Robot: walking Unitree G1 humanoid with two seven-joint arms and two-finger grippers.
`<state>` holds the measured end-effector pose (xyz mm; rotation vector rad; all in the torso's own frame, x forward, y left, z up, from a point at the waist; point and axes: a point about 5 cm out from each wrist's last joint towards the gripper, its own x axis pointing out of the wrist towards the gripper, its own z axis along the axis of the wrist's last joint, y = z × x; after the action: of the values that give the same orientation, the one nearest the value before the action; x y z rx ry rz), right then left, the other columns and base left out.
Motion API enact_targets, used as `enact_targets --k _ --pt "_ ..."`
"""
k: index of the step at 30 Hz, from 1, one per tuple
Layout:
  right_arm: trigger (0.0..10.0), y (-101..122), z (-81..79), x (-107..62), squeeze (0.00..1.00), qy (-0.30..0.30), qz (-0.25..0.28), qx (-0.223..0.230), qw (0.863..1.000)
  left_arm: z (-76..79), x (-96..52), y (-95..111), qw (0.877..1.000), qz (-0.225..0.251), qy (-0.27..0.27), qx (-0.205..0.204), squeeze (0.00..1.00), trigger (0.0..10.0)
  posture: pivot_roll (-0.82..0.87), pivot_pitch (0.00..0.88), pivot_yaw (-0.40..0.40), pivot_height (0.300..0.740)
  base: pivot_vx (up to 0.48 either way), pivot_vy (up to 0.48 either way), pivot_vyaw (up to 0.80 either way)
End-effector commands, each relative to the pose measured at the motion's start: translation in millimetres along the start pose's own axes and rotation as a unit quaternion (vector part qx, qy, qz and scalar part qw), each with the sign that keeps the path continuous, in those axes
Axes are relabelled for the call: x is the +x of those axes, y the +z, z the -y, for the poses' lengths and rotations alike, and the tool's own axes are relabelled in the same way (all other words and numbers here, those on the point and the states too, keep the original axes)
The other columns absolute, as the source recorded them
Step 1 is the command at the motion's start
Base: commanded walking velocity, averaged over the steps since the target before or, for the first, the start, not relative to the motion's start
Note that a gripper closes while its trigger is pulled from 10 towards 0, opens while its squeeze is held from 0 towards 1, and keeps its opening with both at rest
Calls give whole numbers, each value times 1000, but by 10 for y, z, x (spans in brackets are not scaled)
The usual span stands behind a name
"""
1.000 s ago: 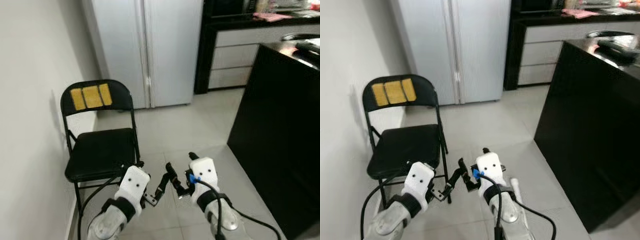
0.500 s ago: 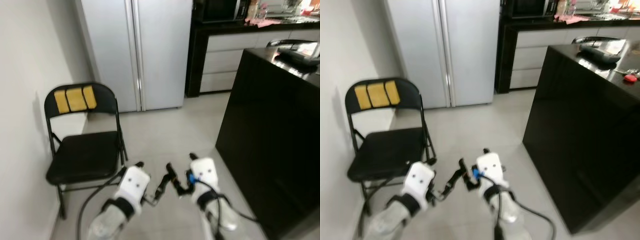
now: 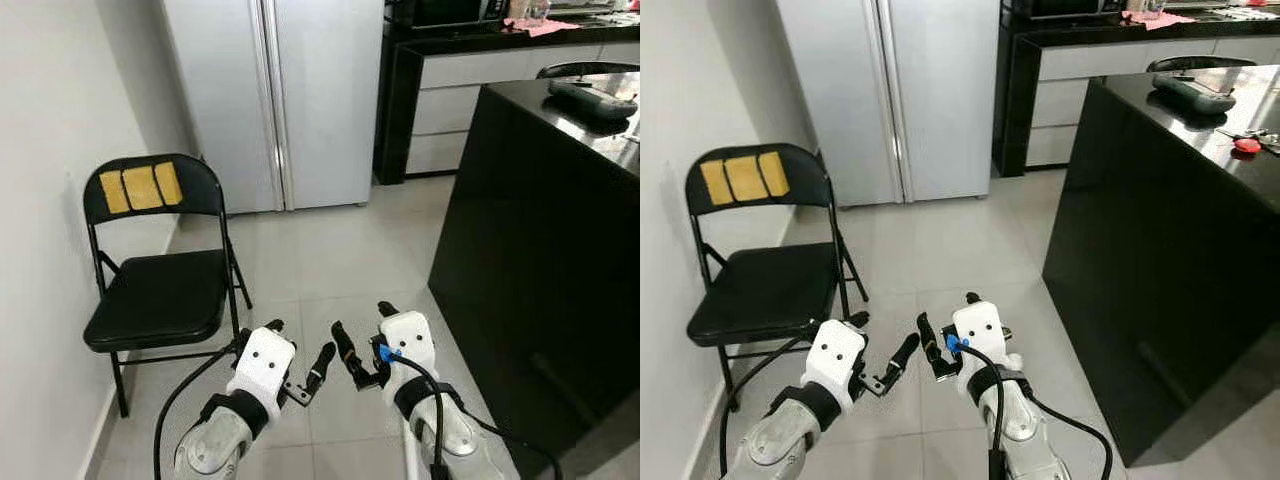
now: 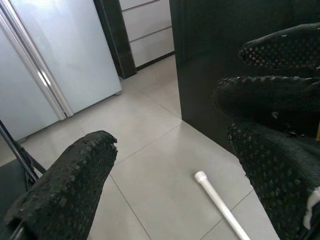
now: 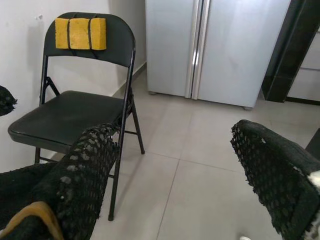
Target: Building children table
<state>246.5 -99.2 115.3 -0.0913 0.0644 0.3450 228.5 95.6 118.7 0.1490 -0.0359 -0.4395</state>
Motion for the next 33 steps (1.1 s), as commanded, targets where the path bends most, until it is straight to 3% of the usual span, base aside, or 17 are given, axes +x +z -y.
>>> enact_targets --k 1,33 --pt "10000 -12 -28 1 0 3 -3 5 1000 -20 -19 -35 1000 -7 1 -4 0 10000 -3 42 10 740 0 0 0" --pt "10000 -7 -27 -4 0 5 -1 4 1000 -3 -23 -25 1000 -5 -7 2 0 10000 -4 49 7 740 321 0 0"
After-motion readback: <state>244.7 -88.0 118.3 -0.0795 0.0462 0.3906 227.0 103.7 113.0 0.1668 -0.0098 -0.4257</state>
